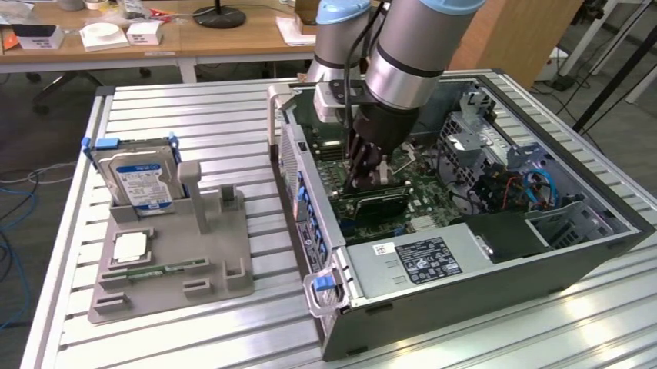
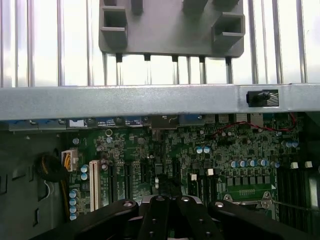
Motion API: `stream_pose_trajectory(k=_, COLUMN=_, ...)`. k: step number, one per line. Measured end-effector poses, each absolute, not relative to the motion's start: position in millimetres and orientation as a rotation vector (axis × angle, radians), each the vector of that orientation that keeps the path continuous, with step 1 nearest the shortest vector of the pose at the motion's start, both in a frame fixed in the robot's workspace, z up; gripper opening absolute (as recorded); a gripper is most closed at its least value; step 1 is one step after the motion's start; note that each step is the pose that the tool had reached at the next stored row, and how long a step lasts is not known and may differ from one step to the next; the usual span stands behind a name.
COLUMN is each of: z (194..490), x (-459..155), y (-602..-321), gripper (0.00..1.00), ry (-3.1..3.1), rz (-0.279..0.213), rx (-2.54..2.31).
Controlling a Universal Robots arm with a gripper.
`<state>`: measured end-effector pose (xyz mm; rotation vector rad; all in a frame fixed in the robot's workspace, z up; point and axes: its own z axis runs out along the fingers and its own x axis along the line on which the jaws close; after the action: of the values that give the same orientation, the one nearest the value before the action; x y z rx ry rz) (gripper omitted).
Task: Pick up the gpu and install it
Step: 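Press down on the gpu until it lock into place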
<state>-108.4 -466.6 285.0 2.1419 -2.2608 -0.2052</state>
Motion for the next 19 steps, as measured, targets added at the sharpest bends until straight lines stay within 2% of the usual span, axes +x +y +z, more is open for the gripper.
stream_pose_trajectory(k=19, z=285.4, x=-118.4, y=-466.6, gripper=0.11, ry=-2.264, rz=-0.215, rx=2.146)
